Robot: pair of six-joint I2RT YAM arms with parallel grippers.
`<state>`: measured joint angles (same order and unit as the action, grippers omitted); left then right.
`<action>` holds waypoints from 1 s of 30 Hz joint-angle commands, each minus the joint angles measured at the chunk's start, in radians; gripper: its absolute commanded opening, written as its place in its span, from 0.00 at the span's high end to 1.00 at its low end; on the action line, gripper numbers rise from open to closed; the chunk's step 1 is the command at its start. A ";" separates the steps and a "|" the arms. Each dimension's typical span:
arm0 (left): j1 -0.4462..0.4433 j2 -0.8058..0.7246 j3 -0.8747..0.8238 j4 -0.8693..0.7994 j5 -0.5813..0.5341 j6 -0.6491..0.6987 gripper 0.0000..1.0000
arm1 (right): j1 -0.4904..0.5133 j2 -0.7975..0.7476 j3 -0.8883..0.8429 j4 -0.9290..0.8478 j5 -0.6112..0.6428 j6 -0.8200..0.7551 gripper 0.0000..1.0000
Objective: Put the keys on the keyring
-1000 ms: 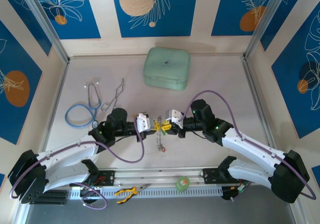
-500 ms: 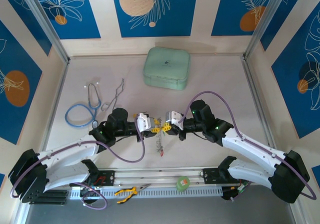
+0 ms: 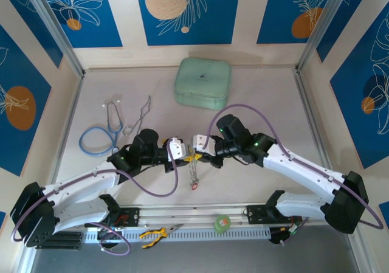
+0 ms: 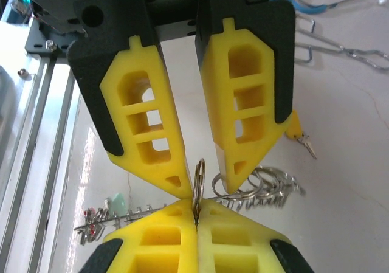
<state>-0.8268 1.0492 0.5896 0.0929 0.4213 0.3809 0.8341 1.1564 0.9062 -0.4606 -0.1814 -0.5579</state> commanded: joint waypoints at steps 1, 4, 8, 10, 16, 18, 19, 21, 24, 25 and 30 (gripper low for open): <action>-0.002 -0.004 0.041 -0.010 0.027 0.026 0.81 | 0.027 0.037 0.069 -0.102 0.052 -0.049 1.00; -0.002 -0.004 0.044 -0.012 0.035 0.023 0.87 | 0.045 0.065 0.106 -0.133 0.073 -0.059 1.00; -0.002 -0.009 0.035 0.015 0.039 0.008 1.00 | 0.050 0.063 0.110 -0.110 0.065 -0.036 1.00; -0.002 -0.020 0.010 0.063 0.037 -0.012 1.00 | 0.021 0.020 0.064 -0.043 0.012 0.010 0.88; 0.000 -0.039 -0.079 0.282 0.076 -0.119 1.00 | -0.079 -0.133 -0.167 0.272 -0.213 0.142 0.73; -0.001 -0.042 -0.102 0.328 0.091 -0.132 1.00 | -0.093 -0.144 -0.198 0.304 -0.234 0.161 0.74; 0.000 -0.044 -0.112 0.344 0.100 -0.135 1.00 | -0.097 -0.147 -0.206 0.308 -0.239 0.165 0.76; 0.000 -0.044 -0.121 0.357 0.112 -0.140 1.00 | -0.102 -0.151 -0.219 0.321 -0.245 0.172 0.77; -0.001 -0.040 -0.121 0.361 0.130 -0.148 1.00 | -0.105 -0.158 -0.236 0.344 -0.249 0.181 0.76; 0.000 -0.036 -0.122 0.362 0.137 -0.150 1.00 | -0.105 -0.158 -0.237 0.349 -0.251 0.184 0.76; 0.000 -0.029 -0.120 0.368 0.155 -0.155 1.00 | -0.105 -0.154 -0.241 0.361 -0.268 0.188 0.78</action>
<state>-0.8249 1.0286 0.4664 0.3817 0.5163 0.2432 0.7307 1.0142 0.6769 -0.1402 -0.4023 -0.3908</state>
